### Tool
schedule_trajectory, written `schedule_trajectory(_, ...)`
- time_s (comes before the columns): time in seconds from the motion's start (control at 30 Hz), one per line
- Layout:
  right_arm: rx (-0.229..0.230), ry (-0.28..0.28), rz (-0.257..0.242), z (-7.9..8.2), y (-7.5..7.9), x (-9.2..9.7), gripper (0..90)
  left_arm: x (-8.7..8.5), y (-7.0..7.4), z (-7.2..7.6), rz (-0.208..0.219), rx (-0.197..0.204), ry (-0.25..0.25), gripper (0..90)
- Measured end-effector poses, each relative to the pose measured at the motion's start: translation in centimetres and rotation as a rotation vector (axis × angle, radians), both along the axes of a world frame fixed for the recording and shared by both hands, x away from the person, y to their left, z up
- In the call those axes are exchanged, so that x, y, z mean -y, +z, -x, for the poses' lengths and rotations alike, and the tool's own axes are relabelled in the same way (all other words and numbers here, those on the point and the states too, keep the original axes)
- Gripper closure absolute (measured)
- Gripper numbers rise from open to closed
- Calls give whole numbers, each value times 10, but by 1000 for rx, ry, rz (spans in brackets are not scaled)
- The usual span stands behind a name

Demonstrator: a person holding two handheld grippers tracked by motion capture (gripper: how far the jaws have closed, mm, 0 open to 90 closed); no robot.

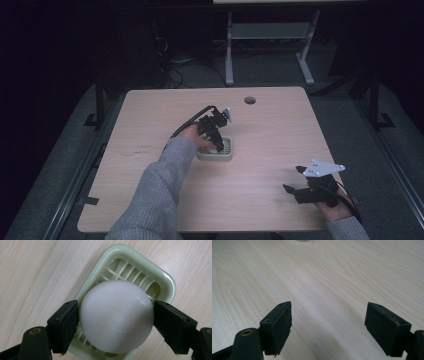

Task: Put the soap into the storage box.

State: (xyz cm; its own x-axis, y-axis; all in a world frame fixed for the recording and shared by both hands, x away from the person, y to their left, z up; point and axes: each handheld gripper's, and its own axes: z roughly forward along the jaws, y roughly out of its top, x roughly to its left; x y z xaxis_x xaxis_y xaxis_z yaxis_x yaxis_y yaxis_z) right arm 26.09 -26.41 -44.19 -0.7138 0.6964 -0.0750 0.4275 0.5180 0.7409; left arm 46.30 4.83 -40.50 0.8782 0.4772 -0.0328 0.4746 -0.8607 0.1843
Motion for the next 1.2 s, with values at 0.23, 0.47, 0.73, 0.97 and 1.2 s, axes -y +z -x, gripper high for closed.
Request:
schedule_trajectory(0.23, 1, 2, 3, 0, 0, 0, 211, -2, 4, 2, 12, 6, 2, 204)
schedule_trajectory(0.47, 2, 1, 2, -1, -1, 0, 211, -2, 8, 3, 16, 11, 4, 199)
schedule_trajectory(0.73, 2, 2, 7, 0, 0, -1, 211, -2, 11, 7, 12, 17, -6, 204)
schedule_trajectory(0.97, -2, -4, -6, 0, 0, -1, 211, -8, 16, 13, 27, 24, 5, 205)
schedule_trajectory(1.2, 4, -2, -4, 0, 0, -3, 211, -17, 17, 19, 37, 19, 8, 200)
